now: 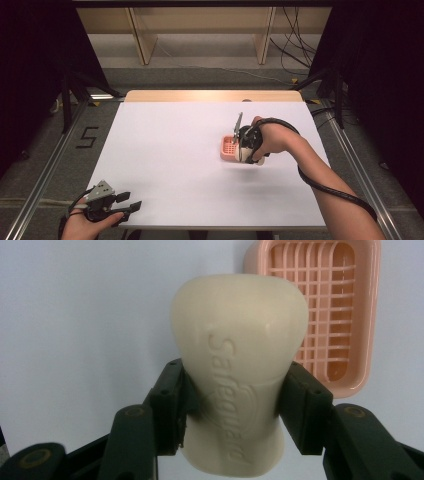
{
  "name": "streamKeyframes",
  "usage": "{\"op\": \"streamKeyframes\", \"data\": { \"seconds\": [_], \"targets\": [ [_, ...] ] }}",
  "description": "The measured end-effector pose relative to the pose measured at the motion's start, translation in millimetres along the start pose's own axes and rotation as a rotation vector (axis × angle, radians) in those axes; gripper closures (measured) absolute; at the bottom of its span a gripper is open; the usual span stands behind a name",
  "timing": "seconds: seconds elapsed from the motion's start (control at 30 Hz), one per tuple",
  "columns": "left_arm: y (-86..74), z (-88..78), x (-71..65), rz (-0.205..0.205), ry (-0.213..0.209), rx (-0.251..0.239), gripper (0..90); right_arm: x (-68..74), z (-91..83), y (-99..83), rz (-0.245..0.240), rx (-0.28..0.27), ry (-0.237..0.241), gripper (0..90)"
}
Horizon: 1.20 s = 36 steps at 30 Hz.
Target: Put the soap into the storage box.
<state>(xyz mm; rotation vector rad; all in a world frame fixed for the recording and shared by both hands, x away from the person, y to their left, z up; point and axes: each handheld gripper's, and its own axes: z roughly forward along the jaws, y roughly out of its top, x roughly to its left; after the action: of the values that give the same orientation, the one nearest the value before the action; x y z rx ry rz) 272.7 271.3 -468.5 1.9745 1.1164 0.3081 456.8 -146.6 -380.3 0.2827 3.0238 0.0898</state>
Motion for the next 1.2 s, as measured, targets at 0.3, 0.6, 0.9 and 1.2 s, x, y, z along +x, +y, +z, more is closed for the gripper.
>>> {"op": "streamKeyframes", "data": {
  "seconds": [0.3,0.6,0.9,1.2],
  "targets": [
    [0.0,0.2,0.0,0.001,0.001,-0.006,41.7,-6.0,-1.3,3.9,-0.022,0.0,-0.005,50.6],
    [0.0,0.0,0.2,0.003,0.002,-0.005,41.7,-12.2,-1.4,7.1,-0.033,-0.019,-0.011,50.7],
    [0.2,-0.4,0.3,0.003,0.002,0.0,41.7,-16.0,-3.0,10.2,-0.027,-0.027,-0.029,50.7],
    [0.4,-0.6,-0.5,-0.004,0.005,-0.001,41.7,-20.1,-1.2,13.0,-0.029,-0.021,-0.03,50.6]
  ]
}}
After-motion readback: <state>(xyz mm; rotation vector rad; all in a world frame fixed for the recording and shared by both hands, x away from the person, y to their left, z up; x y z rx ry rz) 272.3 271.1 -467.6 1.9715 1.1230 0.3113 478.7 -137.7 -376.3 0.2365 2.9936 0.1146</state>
